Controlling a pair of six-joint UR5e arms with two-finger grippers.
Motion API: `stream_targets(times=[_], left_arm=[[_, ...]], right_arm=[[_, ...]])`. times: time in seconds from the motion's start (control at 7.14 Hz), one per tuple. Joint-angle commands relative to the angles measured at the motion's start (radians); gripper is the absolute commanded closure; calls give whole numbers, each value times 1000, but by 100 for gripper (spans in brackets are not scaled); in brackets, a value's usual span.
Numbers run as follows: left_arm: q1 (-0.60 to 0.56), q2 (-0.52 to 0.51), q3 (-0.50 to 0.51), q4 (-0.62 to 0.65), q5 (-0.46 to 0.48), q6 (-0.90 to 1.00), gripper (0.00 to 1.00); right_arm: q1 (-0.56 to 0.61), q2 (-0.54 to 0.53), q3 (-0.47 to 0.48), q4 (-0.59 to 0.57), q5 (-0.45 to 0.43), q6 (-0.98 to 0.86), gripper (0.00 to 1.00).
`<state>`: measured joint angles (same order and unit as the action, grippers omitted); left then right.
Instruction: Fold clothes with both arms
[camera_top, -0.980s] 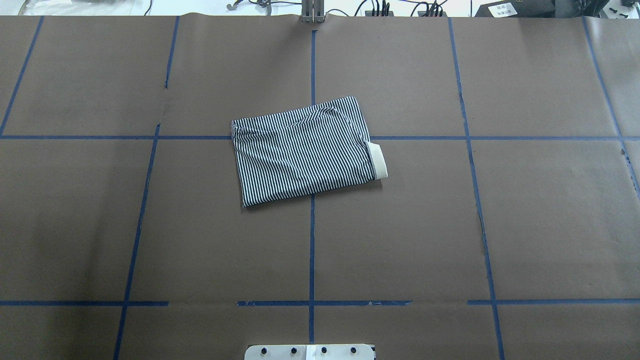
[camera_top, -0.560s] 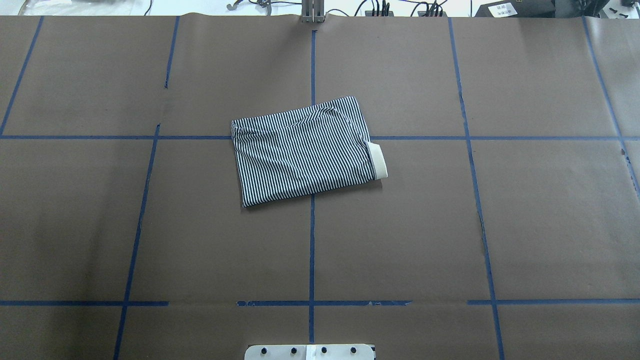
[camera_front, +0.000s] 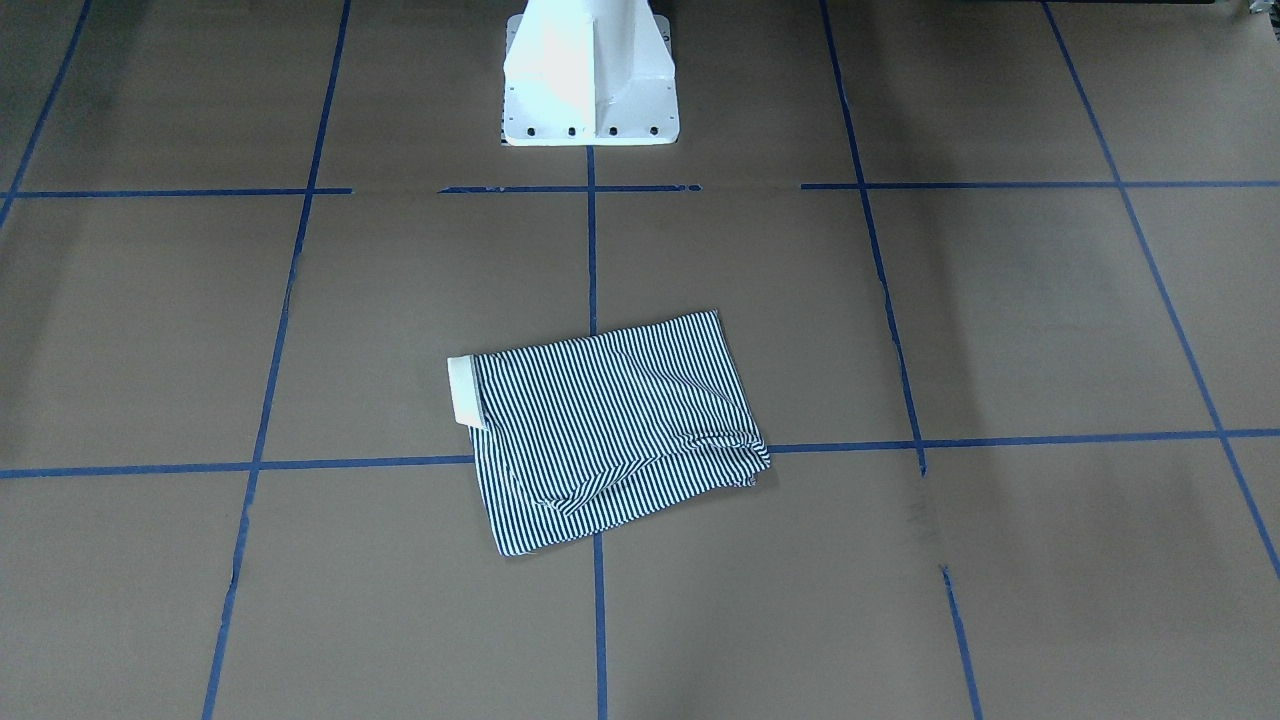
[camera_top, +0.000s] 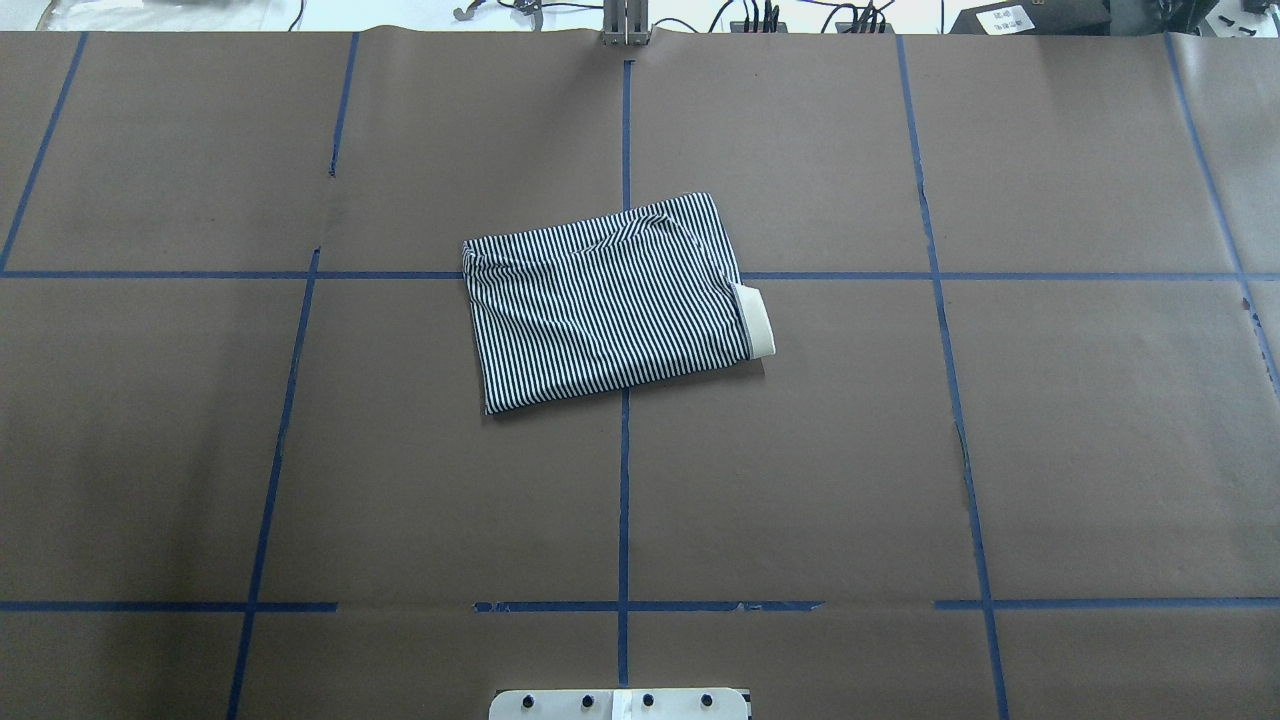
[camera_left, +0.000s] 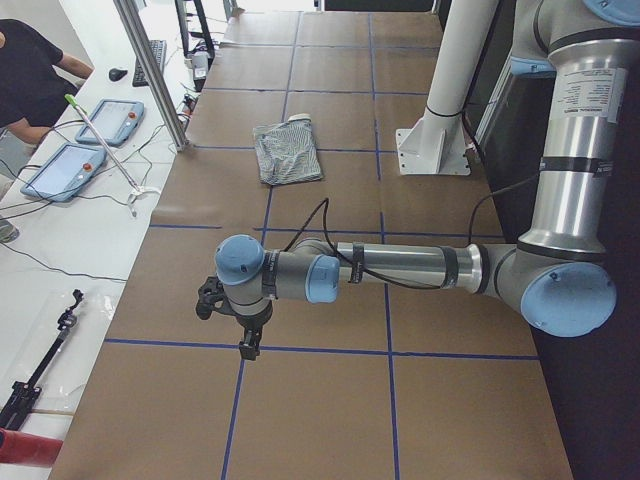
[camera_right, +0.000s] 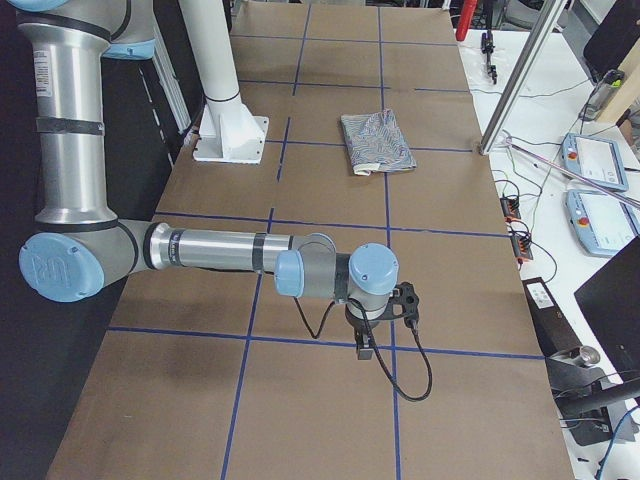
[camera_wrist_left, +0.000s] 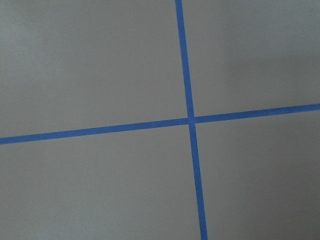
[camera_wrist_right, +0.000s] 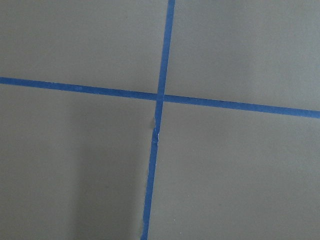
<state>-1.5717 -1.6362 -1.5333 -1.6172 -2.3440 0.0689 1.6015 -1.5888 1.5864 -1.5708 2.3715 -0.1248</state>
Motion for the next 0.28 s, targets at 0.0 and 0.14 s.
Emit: stream_targets(times=[0.0, 0.14], left_arm=[[1, -5, -1, 0, 2, 0, 0], [1, -5, -1, 0, 0, 0, 0]], right_arm=[[0, 9, 0, 0, 0, -1, 0], [0, 9, -2, 0, 0, 2, 0]])
